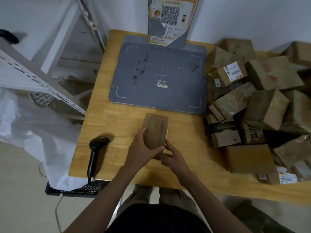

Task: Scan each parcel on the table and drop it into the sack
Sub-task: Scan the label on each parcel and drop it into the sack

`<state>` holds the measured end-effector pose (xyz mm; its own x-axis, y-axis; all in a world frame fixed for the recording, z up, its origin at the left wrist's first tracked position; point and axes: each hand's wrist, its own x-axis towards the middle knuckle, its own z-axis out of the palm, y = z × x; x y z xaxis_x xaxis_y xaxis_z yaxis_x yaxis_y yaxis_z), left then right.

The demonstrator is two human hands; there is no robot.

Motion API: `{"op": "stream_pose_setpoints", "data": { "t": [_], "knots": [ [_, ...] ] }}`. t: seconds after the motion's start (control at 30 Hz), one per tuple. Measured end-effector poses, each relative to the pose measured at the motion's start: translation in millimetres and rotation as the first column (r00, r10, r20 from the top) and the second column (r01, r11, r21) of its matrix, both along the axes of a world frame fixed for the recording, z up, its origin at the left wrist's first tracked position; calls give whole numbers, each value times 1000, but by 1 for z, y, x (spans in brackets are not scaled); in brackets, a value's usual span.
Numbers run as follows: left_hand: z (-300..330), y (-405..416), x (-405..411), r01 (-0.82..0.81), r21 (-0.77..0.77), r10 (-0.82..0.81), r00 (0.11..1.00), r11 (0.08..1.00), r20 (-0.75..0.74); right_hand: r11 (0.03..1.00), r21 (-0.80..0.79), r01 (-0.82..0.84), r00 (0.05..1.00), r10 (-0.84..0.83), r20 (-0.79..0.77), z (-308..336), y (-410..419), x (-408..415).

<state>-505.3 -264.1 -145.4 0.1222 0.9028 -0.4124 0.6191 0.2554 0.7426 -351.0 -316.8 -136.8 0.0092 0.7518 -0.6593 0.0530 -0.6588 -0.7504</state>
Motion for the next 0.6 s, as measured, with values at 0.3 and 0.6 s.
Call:
{"op": "stream_pose_setpoints", "data": {
  "t": [0.3,0.6],
  "knots": [
    [-19,29,-42,-51,-124,61,996,991,73,990,76,-122,985,111,134,-3,11,9],
    [-32,23,-57,-66,-181,92,986,981,141,995,79,-65,978,48,201,-9,34,-15]
  ]
}}
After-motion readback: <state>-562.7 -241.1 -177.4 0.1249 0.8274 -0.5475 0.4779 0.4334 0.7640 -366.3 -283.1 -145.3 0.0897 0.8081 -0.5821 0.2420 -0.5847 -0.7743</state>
